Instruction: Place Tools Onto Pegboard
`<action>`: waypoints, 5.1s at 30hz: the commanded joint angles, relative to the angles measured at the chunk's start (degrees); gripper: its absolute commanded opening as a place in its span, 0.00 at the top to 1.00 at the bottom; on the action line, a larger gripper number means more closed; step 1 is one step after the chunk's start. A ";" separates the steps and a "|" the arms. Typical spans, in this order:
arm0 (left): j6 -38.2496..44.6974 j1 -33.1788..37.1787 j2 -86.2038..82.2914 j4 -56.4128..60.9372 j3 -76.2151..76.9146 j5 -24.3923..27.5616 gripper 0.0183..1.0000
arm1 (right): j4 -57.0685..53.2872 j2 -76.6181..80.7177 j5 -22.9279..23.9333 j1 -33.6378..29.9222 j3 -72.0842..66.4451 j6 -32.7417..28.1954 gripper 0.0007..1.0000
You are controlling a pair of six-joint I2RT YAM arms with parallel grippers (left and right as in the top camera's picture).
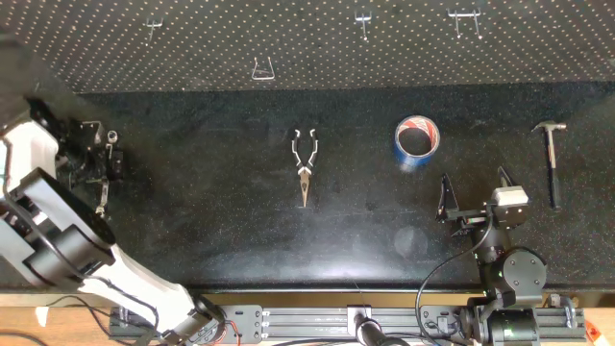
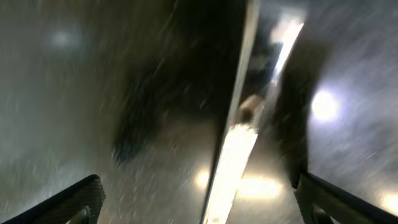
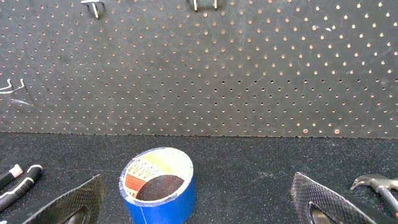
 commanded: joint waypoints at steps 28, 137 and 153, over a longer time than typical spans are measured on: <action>-39.17 -25.88 -56.04 53.44 -42.34 4.63 0.99 | -0.28 -0.39 0.35 0.44 -0.20 0.46 0.02; -58.42 -64.85 3.21 -2.14 5.79 5.14 0.00 | -0.28 -0.39 0.35 0.44 -0.20 0.46 0.02; -58.38 -64.89 4.24 -1.73 5.77 5.95 0.52 | -0.28 -0.39 0.35 0.44 -0.20 0.46 0.02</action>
